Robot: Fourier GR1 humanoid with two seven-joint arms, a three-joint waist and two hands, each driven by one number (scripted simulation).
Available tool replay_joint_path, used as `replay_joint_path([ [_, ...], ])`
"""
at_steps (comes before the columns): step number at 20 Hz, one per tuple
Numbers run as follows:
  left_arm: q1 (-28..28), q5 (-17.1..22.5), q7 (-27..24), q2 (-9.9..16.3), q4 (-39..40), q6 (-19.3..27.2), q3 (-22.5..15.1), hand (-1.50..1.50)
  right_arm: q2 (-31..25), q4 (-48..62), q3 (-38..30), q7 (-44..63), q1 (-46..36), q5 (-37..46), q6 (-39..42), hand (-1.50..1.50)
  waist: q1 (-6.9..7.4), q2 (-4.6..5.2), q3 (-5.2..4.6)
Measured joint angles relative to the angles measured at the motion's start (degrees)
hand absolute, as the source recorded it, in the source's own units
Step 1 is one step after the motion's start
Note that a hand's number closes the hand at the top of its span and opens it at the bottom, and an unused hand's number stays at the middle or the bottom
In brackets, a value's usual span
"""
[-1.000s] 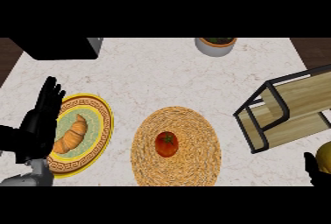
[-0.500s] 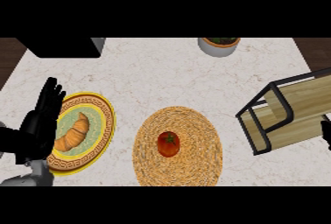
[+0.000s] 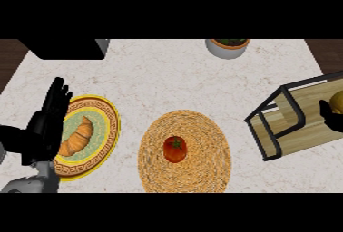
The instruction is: Pick the lemon from the placemat and place it in the tiered shelf
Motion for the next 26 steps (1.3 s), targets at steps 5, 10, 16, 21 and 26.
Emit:
replay_joint_path([
  [5, -1.07, -0.12, 0.74, 0.22, -0.06, -0.09, 0.6, 0.0, -0.88, 8.14, 0.38, -3.12, -3.12, 0.97, -3.98, 1.5, 0.05, 0.0, 0.0],
  [10, 0.84, -0.55, -0.48, -0.63, -0.88, -0.09, 0.14, 0.0, -1.64, 15.33, -1.94, -4.33, -6.69, -3.63, -4.87, -1.5, 0.08, -0.13, -0.1],
  [16, 0.63, -0.21, -0.1, -0.28, -1.09, -0.81, 0.94, 0.0, -2.95, 19.57, -1.75, -5.71, -8.28, -6.81, -4.75, -1.5, -0.24, -0.36, -0.22],
  [21, -0.02, -0.61, 0.96, -0.07, -1.48, -0.72, 1.22, 0.0, -3.61, 21.0, -2.54, -8.15, -8.98, -10.81, -4.57, -1.5, -0.41, -0.21, 0.04],
  [26, 0.46, -0.68, 0.12, -0.63, -0.68, -0.82, 1.15, 0.0, -4.49, 18.49, -5.57, -7.37, -10.5, -16.88, -3.97, -1.5, -0.33, -0.15, 0.02],
])
